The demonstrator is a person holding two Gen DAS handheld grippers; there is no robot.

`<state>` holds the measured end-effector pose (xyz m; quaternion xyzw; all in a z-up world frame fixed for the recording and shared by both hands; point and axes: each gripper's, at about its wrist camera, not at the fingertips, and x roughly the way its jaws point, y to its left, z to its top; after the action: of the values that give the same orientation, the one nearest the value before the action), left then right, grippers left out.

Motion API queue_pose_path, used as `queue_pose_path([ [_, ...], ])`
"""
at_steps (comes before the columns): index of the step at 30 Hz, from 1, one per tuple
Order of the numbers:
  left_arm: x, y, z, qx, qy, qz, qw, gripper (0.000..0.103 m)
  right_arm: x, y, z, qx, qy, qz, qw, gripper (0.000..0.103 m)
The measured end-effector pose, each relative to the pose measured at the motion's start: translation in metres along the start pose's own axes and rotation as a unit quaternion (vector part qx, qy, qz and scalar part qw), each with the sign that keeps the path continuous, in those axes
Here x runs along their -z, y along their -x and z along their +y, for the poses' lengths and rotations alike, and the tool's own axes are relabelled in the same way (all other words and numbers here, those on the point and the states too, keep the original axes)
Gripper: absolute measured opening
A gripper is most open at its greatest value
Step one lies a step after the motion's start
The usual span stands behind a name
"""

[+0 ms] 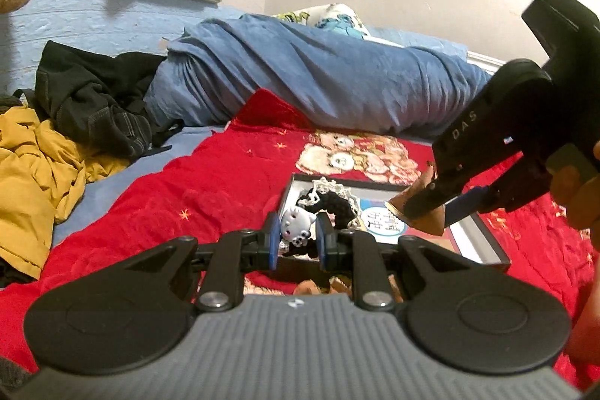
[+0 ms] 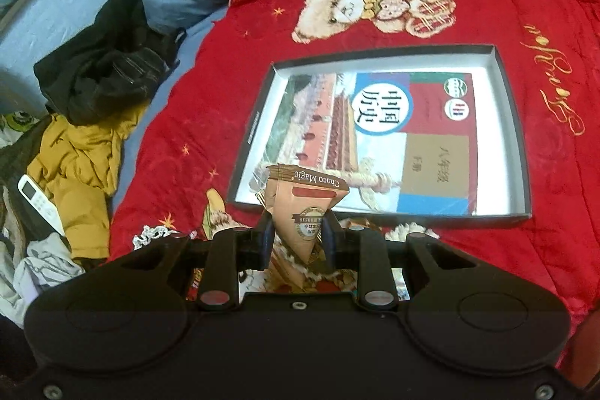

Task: Organize objects
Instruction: 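Lift the scrunchie with left tool while right tool lifts the paper packet, then carry both held items over the black box with both tools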

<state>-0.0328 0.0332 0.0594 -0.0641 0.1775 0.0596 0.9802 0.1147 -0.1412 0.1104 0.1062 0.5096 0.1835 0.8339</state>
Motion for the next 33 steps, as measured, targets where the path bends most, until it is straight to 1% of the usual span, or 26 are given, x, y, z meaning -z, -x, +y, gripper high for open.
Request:
queue_pose_path([
  [4,-0.005,-0.004,0.006,0.003,0.01,-0.007,0.9999,0.023,-0.005,-0.001,0.001,-0.006,-0.008,-0.006,1.0,0.026],
  [8,-0.009,-0.005,0.01,-0.009,0.014,-0.025,0.9995,0.023,-0.012,-0.003,0.001,-0.014,-0.022,-0.011,1.0,0.026],
  [12,-0.016,-0.008,0.015,-0.015,0.026,-0.04,0.9987,0.023,-0.018,-0.001,0.002,-0.026,-0.034,-0.025,0.999,0.026],
  [14,-0.02,-0.009,0.016,-0.023,0.036,-0.047,0.998,0.023,-0.021,0.002,0.003,-0.031,-0.038,-0.034,0.998,0.026],
  [17,-0.026,-0.014,0.012,-0.038,0.045,-0.044,0.9973,0.023,-0.025,0.005,0.004,-0.038,-0.045,-0.043,0.997,0.026],
  [20,-0.033,-0.019,0.005,-0.033,0.042,-0.039,0.9978,0.023,-0.03,0.008,0.0,-0.046,-0.058,-0.057,0.996,0.026],
  [24,-0.045,-0.026,-0.008,-0.035,0.027,-0.054,0.9975,0.023,-0.033,0.011,-0.011,-0.051,-0.077,-0.07,0.993,0.026],
  [28,-0.055,-0.039,-0.019,-0.039,0.014,-0.077,0.9961,0.023,-0.032,0.01,-0.018,-0.029,-0.071,-0.081,0.994,0.026],
  [33,-0.061,-0.065,-0.031,-0.048,0.005,-0.079,0.9957,0.023,-0.035,0.004,-0.032,-0.025,-0.082,-0.084,0.993,0.026],
])
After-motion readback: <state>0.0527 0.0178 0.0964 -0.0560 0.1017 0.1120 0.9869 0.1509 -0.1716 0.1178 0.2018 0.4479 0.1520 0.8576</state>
